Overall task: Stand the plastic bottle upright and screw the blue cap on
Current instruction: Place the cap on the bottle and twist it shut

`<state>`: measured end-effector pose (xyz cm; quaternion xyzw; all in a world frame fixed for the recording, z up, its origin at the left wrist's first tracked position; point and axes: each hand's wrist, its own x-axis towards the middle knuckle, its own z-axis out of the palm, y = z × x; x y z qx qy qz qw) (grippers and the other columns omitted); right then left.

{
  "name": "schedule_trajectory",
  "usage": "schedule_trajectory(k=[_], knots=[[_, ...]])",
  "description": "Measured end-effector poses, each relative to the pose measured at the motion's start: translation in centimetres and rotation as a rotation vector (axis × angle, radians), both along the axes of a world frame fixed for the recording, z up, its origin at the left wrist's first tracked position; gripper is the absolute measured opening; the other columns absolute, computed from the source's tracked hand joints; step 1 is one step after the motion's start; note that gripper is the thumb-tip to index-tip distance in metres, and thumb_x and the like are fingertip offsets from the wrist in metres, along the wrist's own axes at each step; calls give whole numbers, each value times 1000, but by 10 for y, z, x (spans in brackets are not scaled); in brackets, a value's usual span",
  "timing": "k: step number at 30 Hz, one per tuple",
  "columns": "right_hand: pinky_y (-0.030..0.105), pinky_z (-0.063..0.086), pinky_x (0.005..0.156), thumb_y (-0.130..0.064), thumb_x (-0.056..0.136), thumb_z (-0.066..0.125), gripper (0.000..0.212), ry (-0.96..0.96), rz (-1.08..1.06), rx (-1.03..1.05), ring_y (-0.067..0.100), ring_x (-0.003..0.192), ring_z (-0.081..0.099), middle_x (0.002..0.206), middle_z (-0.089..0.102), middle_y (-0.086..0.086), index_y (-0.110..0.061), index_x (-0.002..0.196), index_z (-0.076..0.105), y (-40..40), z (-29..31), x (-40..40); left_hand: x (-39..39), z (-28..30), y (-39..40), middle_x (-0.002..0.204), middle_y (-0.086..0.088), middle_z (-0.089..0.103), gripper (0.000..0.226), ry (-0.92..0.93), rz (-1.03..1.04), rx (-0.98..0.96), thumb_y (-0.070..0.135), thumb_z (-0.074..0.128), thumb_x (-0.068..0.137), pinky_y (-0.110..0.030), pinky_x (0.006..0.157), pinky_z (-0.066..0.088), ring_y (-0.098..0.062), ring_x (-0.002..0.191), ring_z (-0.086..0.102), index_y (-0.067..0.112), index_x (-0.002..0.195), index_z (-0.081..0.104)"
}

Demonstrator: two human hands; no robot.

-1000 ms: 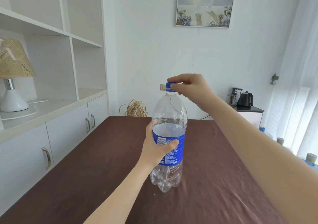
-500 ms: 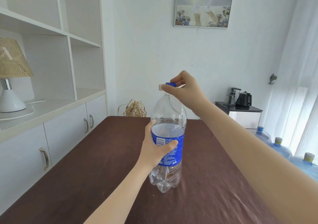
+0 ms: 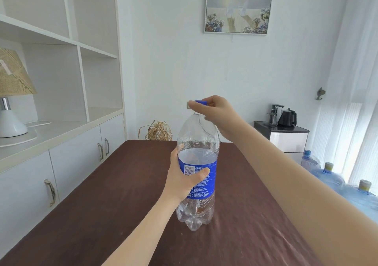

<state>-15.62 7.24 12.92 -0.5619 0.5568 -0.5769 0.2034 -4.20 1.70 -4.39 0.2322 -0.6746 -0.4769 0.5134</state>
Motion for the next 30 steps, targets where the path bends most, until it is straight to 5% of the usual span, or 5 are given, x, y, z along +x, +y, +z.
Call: schedule_trajectory(k=[7,13,19,25,30], knots=[[10,48,62,-24,98,49,22,-265,241,-18,20,89,68,100,70,8,-10,98,65,5,-1,-9,0,0,-1,116,13,59,97,-2,2,-1,49,86,49,-17,69,57,0,101,65,29,130,37],[33,45,84,-36,75,77,32,-124,18,-74,18,77,69,82,74,6,-15,68,53,-3,-6,3,0,-1,-1,117,10,60,99,4,2,7,47,87,49,-17,68,57,-1,100,66,27,132,37],[25,42,93,-35,100,42,39,-150,287,8,14,96,66,100,73,3,-6,120,60,-1,-7,-15,0,-1,-1,117,12,60,98,1,2,3,46,87,50,-17,69,57,0,101,65,28,132,37],[32,44,90,-36,78,74,36,-185,96,-59,15,83,71,75,77,-2,-15,88,46,-7,-11,-2,0,-1,-1,116,13,60,98,4,-3,17,47,87,49,-14,66,55,2,99,65,29,131,37],[32,41,92,-55,82,59,55,-127,151,-6,6,90,71,82,78,-7,-19,122,48,-7,-12,-5,0,-1,-1,118,9,60,100,2,-3,17,47,87,49,-16,68,56,0,100,65,27,133,36]])
